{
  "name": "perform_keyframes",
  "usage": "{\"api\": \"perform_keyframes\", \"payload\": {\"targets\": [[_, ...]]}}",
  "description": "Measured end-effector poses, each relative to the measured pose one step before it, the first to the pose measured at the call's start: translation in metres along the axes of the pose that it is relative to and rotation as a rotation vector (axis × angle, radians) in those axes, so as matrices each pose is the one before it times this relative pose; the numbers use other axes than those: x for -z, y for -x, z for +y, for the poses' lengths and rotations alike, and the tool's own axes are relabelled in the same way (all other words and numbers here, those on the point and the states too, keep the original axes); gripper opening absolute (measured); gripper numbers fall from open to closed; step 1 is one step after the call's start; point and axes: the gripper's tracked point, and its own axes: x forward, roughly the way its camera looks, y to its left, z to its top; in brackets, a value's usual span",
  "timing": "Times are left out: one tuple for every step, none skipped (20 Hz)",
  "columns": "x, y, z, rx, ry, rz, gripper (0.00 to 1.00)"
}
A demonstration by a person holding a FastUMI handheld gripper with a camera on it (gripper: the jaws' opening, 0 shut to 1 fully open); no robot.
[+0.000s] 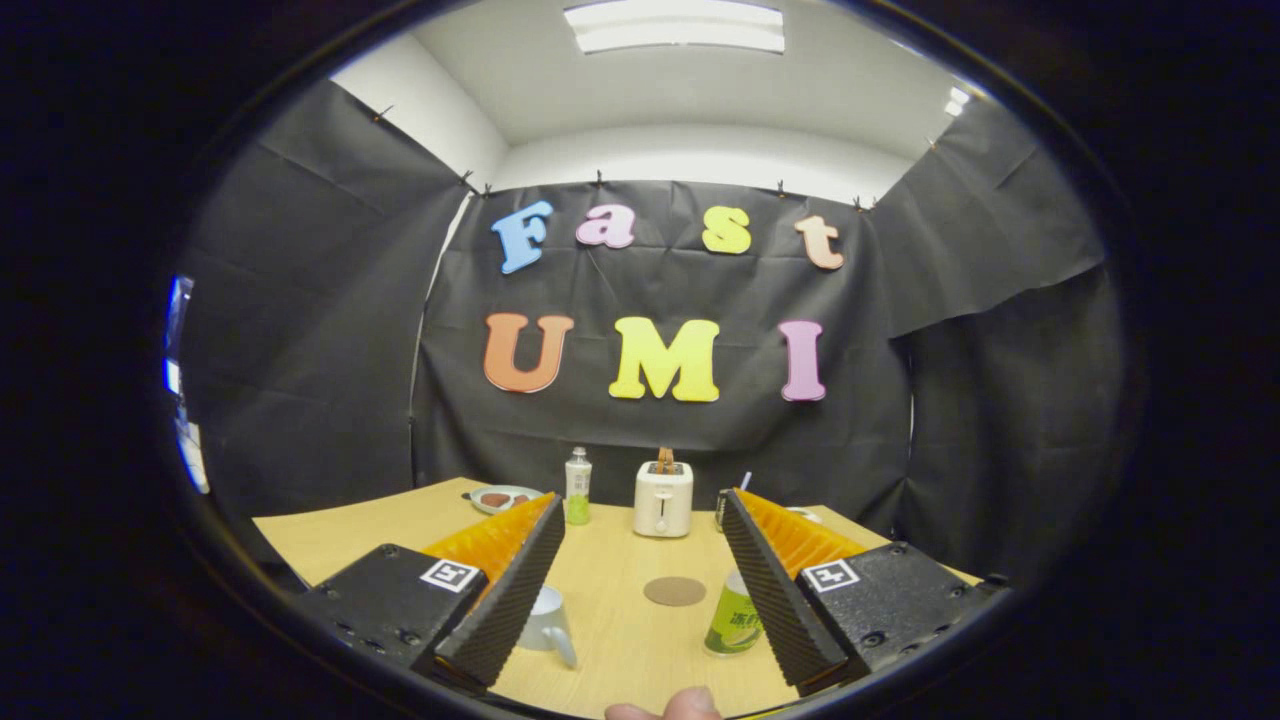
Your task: Take the bottle from table, then pour the juice into the cup, finally place the bottle on the coaster
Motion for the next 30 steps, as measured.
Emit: {"api": "perform_keyframes", "payload": {"targets": [[-0.00041, -0.00057, -0.00261, -0.00049, 0.00208, 0.00224, 1.0], [-0.00121, -0.00025, -0.00289, -0.00187, 0.00079, -0.0027, 1.0], [-0.00012, -0.00008, -0.00229, -0.00232, 0.0026, 0.00209, 1.0], [0.00122, 0.00014, -0.00358, 0.00068, 0.0052, 0.004, 1.0], [0.0017, -0.00105, -0.00339, 0.00037, 0.00334, 0.00187, 1.0], [0.00099, -0.00014, -0.00285, 0.0011, 0.00265, 0.00383, 1.0], [0.00157, 0.00057, -0.00449, 0.00121, 0.00083, 0.00322, 1.0], [0.00093, 0.0001, -0.00364, 0.00034, 0.00112, 0.00282, 1.0], [0.00105, 0.001, -0.00341, -0.00103, 0.00395, 0.00136, 1.0], [0.00092, 0.00041, -0.0022, -0.00457, 0.00285, -0.00146, 1.0], [0.00186, 0.00187, -0.00268, -0.00595, 0.00121, -0.0005, 1.0], [0.0016, 0.00175, -0.0024, -0.00742, -0.00064, 0.00023, 1.0], [0.00232, 0.00023, -0.00227, -0.00441, 0.00617, -0.00135, 1.0], [0.00157, 0.00097, -0.00409, -0.00296, 0.00428, -0.00266, 1.0], [0.00352, 0.00016, -0.00302, -0.00352, 0.00001, 0.00376, 1.0], [0.00355, 0.00143, -0.00398, -0.00357, -0.00265, 0.00481, 1.0], [0.00324, 0.00072, -0.00402, -0.00495, -0.00428, 0.00248, 1.0], [0.00223, 0.00178, -0.00236, -0.01583, -0.00249, -0.00227, 1.0], [0.0044, 0.0028, -0.00124, -0.01469, 0.00099, -0.00005, 1.0], [0.00684, 0.00124, -0.00601, -0.00063, 0.00211, 0.00848, 1.0], [0.00846, -0.00034, -0.00762, 0.00201, -0.00167, 0.0125, 1.0], [0.00837, 0.00029, -0.00683, 0.00379, -0.00327, 0.01723, 1.0], [0.00854, -0.00063, -0.00405, -0.0004, -0.00006, 0.01585, 1.0], [0.00689, -0.00027, -0.00402, -0.00445, 0.00382, 0.01101, 1.0], [0.00677, 0.00006, -0.00162, -0.008, 0.00454, 0.00923, 1.0], [0.00594, -0.00075, -0.00394, 0.00118, 0.00211, 0.0111, 1.0], [0.00654, -0.00147, -0.00606, 0.00154, -0.00255, 0.00243, 1.0], [0.00652, -0.00339, -0.00298, -0.00715, -0.00689, 0.00892, 1.0], [0.00862, -0.00488, -0.0023, -0.00461, -0.0058, 0.01286, 1.0], [0.00722, -0.00527, -0.00469, 0.00128, -0.00728, 0.01613, 1.0]]}}
